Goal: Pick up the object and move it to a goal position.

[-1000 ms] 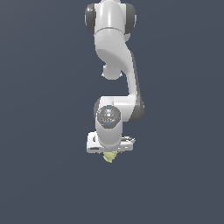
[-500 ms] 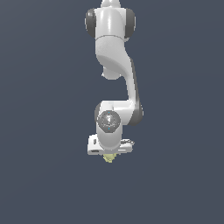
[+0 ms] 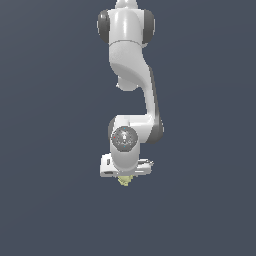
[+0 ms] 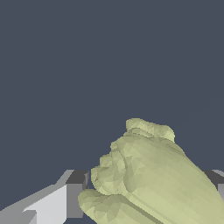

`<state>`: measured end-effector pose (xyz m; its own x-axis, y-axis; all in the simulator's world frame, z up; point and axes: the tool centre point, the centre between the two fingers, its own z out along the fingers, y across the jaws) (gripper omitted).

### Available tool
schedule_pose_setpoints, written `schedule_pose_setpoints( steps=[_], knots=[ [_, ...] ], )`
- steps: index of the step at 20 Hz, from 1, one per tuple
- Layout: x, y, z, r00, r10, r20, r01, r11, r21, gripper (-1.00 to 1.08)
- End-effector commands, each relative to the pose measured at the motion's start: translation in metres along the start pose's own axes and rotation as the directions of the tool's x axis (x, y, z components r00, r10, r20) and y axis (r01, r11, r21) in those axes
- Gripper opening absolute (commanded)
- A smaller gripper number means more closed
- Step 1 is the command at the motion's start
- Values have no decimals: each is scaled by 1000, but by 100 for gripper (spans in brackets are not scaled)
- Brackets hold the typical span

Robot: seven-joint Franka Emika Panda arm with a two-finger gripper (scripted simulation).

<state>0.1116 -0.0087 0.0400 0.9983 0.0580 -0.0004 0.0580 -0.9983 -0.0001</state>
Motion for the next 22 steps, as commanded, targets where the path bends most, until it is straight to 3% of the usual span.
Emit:
schedule_pose_setpoints(
  steps=[1,11,22],
  knots=[
    [0,0,-1,1000,1,-1,-1,1000,0,-100],
    [3,7,-44,998,61,-14,-61,998,-4,-100],
    [4,28,-178,968,244,-55,-245,969,-10,-100]
  ],
)
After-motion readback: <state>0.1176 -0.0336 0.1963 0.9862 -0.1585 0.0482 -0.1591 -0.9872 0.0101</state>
